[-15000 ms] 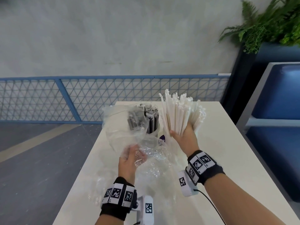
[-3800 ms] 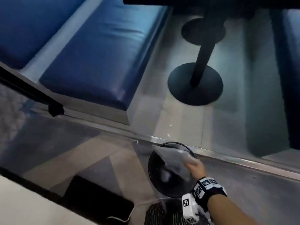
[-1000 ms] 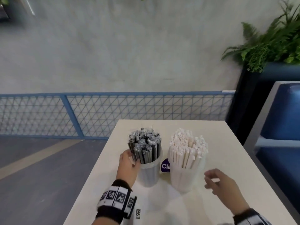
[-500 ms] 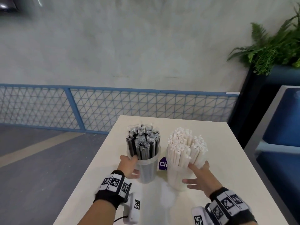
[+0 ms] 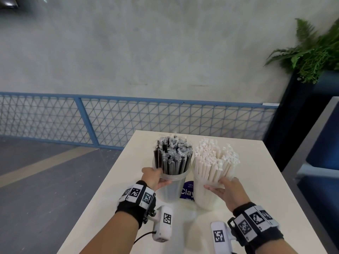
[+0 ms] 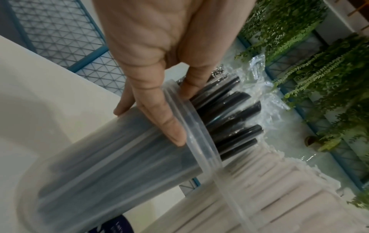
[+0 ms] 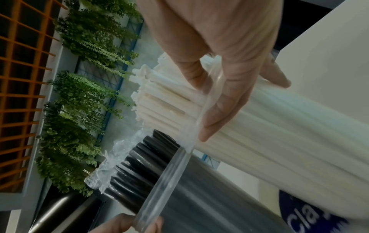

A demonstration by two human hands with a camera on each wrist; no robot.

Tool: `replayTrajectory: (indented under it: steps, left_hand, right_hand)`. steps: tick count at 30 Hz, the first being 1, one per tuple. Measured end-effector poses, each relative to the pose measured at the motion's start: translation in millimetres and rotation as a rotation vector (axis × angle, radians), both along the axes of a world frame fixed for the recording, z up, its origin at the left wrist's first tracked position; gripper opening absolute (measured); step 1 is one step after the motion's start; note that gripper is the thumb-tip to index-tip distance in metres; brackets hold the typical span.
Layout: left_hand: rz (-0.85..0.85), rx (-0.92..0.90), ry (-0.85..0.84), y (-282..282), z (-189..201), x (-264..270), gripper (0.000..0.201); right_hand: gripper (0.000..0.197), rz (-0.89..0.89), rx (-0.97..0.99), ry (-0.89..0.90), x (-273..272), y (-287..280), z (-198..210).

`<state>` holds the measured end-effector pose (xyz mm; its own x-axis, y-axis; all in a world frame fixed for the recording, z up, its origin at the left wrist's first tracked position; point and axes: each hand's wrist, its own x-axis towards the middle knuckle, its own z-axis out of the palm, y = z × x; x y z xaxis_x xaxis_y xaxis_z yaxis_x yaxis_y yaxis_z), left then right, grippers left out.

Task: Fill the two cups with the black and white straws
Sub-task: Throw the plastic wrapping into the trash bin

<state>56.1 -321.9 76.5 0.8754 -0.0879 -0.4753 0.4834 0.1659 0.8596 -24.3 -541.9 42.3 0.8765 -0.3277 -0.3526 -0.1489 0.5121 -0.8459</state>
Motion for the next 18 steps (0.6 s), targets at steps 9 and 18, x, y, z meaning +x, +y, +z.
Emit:
replayTrajectory:
  steps: [9, 18]
  left_hand:
    - [0.062, -0.059, -0.016, -48, 29, 69, 0.03]
    - [0.098, -0.059, 0.005, -75, 2, 136, 0.035]
  right_hand:
    - [0.02, -0.085, 0.037, 0.017, 90, -30, 23]
    - [0.022, -0.128, 0.004, 0.1, 149, -45, 20]
